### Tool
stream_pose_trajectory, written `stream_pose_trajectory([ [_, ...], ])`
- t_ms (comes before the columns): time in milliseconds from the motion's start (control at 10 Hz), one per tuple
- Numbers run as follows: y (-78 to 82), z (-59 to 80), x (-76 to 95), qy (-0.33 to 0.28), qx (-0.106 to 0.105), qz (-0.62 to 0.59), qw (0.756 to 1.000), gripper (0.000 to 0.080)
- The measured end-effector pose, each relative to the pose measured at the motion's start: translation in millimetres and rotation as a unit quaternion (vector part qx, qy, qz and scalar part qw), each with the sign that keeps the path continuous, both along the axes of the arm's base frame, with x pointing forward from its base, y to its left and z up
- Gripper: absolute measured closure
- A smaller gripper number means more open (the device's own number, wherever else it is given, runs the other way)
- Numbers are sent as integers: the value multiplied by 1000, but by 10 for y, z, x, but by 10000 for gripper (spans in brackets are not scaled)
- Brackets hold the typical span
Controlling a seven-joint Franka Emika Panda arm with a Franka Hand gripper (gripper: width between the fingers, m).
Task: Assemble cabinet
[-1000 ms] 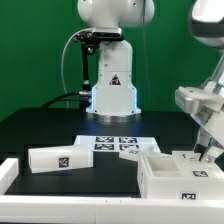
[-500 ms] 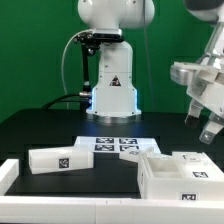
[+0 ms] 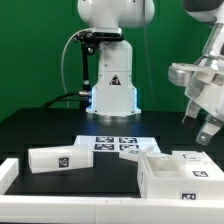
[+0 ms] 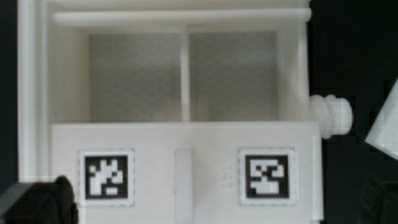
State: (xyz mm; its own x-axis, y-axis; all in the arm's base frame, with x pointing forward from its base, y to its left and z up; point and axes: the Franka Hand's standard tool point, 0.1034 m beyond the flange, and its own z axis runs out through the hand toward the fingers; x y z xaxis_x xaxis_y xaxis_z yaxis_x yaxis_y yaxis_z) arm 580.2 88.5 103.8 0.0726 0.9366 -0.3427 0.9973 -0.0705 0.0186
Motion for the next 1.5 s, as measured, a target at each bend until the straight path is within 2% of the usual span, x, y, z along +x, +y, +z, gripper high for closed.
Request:
stream_pose_trajectory([
  [200, -154, -19, -118, -19, -3, -100, 995, 2],
  [300, -154, -26, -163, -15, -10, -136, 991, 2],
  [600, -161, -36, -155, -18, -11, -140, 990, 2],
  [700, -173, -43, -165, -31, -8, -183, 983, 2],
  [900, -330, -66, -210, -60, 12, -300, 952, 2],
  [1000, -358, -118, -263, -76, 27, -370, 925, 2],
  [1200, -366, -155, -300, -87, 32, -430, 898, 2],
  [1500, -369, -172, -314, -114, 24, -517, 848, 2],
])
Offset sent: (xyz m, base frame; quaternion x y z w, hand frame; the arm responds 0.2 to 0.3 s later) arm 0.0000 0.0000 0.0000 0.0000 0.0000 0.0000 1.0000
